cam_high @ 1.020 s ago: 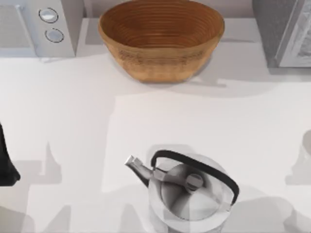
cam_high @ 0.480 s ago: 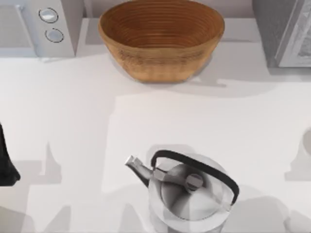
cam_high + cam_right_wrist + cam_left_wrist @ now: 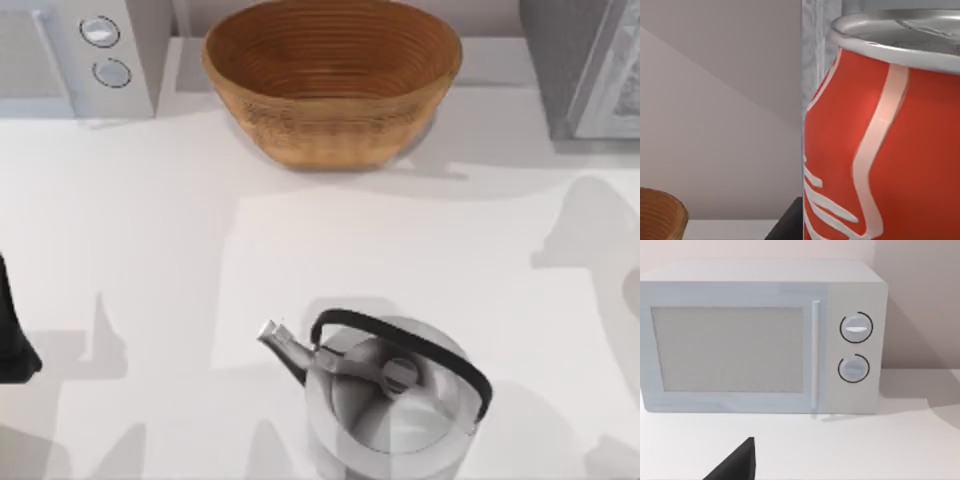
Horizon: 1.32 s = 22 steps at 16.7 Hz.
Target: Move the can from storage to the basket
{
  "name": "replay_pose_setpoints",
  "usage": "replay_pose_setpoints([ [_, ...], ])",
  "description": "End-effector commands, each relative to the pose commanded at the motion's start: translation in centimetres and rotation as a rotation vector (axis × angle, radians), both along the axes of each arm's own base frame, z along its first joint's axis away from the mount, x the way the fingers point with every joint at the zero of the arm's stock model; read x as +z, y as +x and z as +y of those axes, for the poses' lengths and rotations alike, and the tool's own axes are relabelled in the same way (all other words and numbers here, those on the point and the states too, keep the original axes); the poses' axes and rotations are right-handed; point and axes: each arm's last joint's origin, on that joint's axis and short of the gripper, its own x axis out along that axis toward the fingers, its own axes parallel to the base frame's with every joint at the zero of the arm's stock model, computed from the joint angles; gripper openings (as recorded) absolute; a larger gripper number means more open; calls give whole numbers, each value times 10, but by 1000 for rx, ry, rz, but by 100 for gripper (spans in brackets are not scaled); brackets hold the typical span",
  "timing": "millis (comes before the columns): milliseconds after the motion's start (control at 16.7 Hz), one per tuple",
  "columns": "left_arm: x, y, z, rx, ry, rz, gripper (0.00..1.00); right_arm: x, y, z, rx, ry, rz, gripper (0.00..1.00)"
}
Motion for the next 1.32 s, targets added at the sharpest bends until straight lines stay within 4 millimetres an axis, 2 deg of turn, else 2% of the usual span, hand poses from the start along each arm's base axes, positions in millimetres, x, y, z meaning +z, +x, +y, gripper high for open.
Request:
replay_pose_setpoints([
  [180, 0, 0, 0, 0, 0, 0, 100, 34, 58, 35, 3, -1, 12, 0],
  [300, 0, 0, 0, 0, 0, 0, 100, 44, 101, 69, 4, -2, 20, 0],
  [480, 0, 0, 0, 0, 0, 0, 100, 36, 161, 131, 7, -5, 31, 0],
  [660, 0, 0, 0, 0, 0, 0, 100, 5, 205, 196, 8, -10, 43, 0],
  [840, 0, 0, 0, 0, 0, 0, 100, -31, 229, 248, 8, -12, 50, 0],
  [960, 0, 0, 0, 0, 0, 0, 100, -50, 236, 271, 8, -11, 49, 0],
  [1080, 0, 0, 0, 0, 0, 0, 100, -61, 239, 284, 8, -8, 47, 0],
  [1320, 0, 0, 0, 0, 0, 0, 100, -63, 240, 287, 8, -8, 47, 0],
])
